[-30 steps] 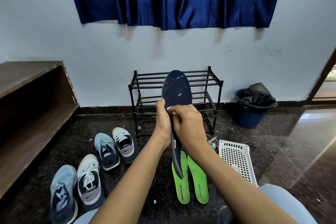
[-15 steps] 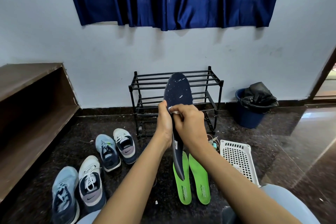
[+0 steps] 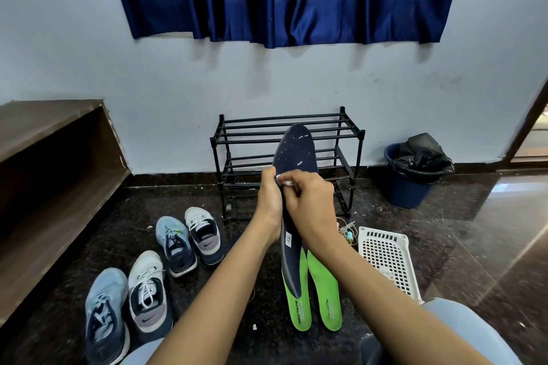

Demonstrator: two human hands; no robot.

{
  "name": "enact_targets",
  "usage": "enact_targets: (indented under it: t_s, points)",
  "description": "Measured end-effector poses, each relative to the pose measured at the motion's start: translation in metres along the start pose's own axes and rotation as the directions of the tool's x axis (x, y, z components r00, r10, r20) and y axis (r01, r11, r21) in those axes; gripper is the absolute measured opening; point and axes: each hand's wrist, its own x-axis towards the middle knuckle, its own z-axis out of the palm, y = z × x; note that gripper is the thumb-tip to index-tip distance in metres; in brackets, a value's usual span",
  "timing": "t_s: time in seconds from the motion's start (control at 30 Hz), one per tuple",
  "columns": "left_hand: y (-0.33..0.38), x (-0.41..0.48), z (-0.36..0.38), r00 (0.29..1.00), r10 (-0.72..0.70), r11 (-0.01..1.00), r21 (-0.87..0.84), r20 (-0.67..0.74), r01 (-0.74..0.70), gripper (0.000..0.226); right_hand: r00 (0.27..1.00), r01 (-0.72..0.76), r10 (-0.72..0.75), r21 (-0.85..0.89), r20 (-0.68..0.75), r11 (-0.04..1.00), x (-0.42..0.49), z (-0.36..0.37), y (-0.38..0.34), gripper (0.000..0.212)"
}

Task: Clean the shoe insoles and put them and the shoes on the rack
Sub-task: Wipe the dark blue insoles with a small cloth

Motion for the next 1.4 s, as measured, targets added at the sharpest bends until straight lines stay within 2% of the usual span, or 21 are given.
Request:
enact_targets:
  t_s: [0.27, 0.4, 0.5, 0.7, 0.8, 0.9, 1.13, 1.3, 1.4]
  points:
    - [-0.003, -0.006, 0.008, 0.993, -0.061, 0.998, -0.014, 0.104, 0.063, 0.046, 0.992, -0.117, 0.117, -0.002, -0.05, 0.993, 0.015, -0.009, 0.006, 0.022]
    - [0.006, 0.002, 0.0, 0.998, 0.005, 1.0, 0.016, 0.069, -0.006, 0.053, 0.998, -0.056, 0.056, -0.004, 0.0, 0.998, 0.0, -0.002, -0.005, 0.026]
    - [0.003, 0.004, 0.0, 1.0, -0.003, 0.999, 0.051, 0.019, 0.002, 0.06, 0.998, -0.068, 0.068, 0.037, 0.009, 0.997, 0.002, -0.002, -0.005, 0.026]
    - [-0.004, 0.002, 0.006, 0.999, -0.032, 0.999, 0.039, 0.036, 0.03, 0.048, 0.995, -0.09, 0.09, 0.011, -0.035, 0.996, 0.016, -0.007, 0.004, 0.021]
    - [-0.001, -0.001, 0.007, 0.986, -0.109, 0.993, -0.038, 0.122, 0.115, 0.045, 0.992, -0.103, 0.104, 0.02, -0.068, 0.994, 0.016, -0.009, 0.007, 0.021]
    - [0.005, 0.003, -0.001, 0.973, -0.141, 0.988, -0.032, 0.184, 0.15, 0.042, 0.994, -0.095, 0.096, 0.014, -0.042, 0.995, 0.01, -0.007, 0.002, 0.022]
    - [0.011, 0.005, -0.01, 0.975, -0.146, 0.98, -0.11, 0.17, 0.166, 0.047, 1.0, -0.016, 0.016, 0.023, 0.005, 1.0, 0.001, -0.002, -0.005, 0.023]
    - [0.005, -0.004, 0.0, 0.96, -0.19, 0.971, -0.106, 0.204, 0.215, 0.057, 0.999, -0.006, 0.005, -0.017, -0.044, 1.0, 0.014, -0.006, -0.002, 0.023]
    - [0.006, -0.002, -0.001, 0.966, -0.186, 0.975, -0.09, 0.178, 0.204, 0.058, 0.997, 0.044, -0.046, -0.04, -0.057, 0.998, 0.009, -0.004, -0.003, 0.024]
